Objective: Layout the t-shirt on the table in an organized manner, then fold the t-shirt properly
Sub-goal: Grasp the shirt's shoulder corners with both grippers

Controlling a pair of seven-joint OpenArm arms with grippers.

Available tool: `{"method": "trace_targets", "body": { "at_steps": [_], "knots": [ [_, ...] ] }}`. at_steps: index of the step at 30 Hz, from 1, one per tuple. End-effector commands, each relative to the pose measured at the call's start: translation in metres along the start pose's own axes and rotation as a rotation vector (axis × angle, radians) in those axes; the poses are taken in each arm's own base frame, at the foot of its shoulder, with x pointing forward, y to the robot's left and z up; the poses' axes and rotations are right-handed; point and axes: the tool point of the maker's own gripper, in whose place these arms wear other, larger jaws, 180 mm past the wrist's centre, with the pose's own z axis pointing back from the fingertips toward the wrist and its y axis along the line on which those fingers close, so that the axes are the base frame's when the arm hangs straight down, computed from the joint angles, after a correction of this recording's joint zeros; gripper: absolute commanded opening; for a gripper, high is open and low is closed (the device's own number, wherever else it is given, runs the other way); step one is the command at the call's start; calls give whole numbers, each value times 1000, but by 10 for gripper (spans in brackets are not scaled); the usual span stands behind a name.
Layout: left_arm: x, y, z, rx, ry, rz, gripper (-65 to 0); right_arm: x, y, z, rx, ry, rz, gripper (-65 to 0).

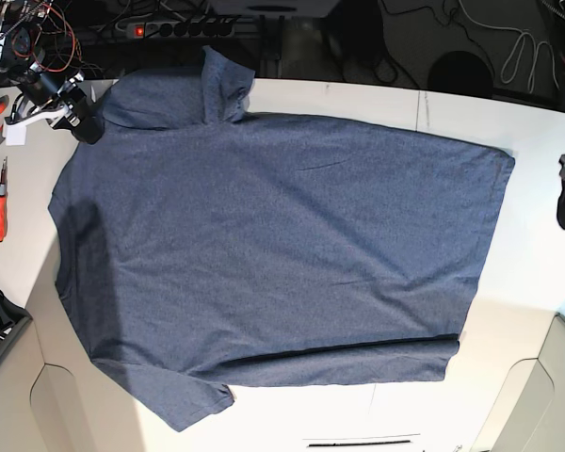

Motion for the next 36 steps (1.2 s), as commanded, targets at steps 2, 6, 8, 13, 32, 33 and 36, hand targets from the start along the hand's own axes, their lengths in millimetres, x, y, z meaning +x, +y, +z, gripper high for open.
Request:
{"method": "trace_targets", "body": {
  "at_steps": [2,6,8,13,32,33,36],
  "knots": [
    [8,2,7,-6,-30,-11,-427,0,-4,3,-19,17,7,-650],
    [-15,14,10,-9,14,55,-427,0,-3,3,-12,12,2,-650],
    [-27,21,9,-5,32,92,-427,0,-3,3,-13,13,2,-650],
    [-52,38,9,15,64,196,-427,0,-3,3,-12,12,2,-650],
    [-111,55,4,41,156,294,-319,0,-3,3,-12,12,2,-650],
    [-113,52,2,36,160,291,-319,0,-3,3,-12,12,2,-650],
    [-126,48,-8,45,197,264,-319,0,-3,3,-12,12,2,-650]
  ]
}}
